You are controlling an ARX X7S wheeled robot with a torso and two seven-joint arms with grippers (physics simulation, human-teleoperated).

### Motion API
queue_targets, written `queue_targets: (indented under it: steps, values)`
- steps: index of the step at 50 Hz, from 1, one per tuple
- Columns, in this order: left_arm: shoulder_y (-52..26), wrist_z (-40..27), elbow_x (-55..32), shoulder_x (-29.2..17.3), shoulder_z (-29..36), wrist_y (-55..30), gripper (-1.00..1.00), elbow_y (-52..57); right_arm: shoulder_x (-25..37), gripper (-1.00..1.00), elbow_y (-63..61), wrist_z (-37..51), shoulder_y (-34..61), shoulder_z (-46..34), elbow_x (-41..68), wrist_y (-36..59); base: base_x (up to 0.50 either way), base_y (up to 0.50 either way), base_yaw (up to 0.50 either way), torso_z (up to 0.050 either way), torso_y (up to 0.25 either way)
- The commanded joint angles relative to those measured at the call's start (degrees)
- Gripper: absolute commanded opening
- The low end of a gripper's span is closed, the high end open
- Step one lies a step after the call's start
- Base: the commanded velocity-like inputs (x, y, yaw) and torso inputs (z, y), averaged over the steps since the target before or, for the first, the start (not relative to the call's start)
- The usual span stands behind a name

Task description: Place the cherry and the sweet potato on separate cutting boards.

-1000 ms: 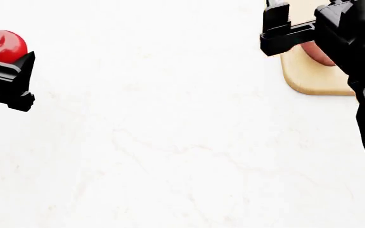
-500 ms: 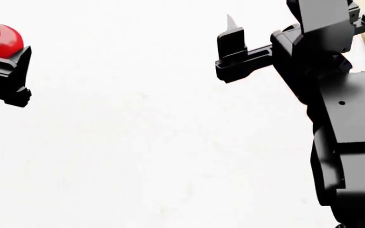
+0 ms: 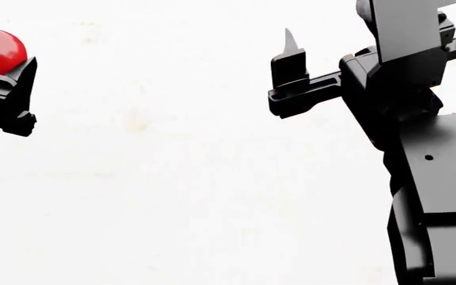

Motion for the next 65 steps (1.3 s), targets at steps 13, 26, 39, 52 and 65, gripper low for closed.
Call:
queue_targets:
  steps: [13, 26, 39, 52, 65]
  values:
    - [0.5, -1.2, -1.9, -1.3, -0.7, 0.0, -1.0, 1.8, 0.6, 1.0, -2.9, 0.3, -1.0, -0.1, 0.8, 2.2, 0.0, 0.5, 0.0, 0.0, 0.0]
    - [0.8, -1.0, -1.8, -1.4, -0.8, 0.2, -1.0, 1.9, 0.9, 1.0, -3.3, 0.2, 0.1, -0.9, 1.2, 3.3, 0.0, 0.5, 0.0, 0.0, 0.0]
    - [0.3, -1.0, -1.6, -0.8, -0.5, -0.2, -1.0, 1.5, 0.8, 1.0, -2.7, 0.4, -0.5, -0.8, 1.5, 2.8, 0.0, 0.5, 0.0, 0.0, 0.0]
    - [0.1, -0.4, -2.4, -1.1, -0.8, -0.6, -1.0, 1.7, 1.0, 1.0, -3.2, 0.7, -0.7, -0.4, 1.9, 3.2, 0.0, 0.5, 0.0, 0.0, 0.0]
    - [0.3, -0.7, -1.6, -0.1, -0.3, -0.3, -1.0, 1.2, 1.1, 1.0, -3.4, 0.9, -0.8, -0.3, 2.3, 3.4, 0.0, 0.5, 0.0, 0.0, 0.0]
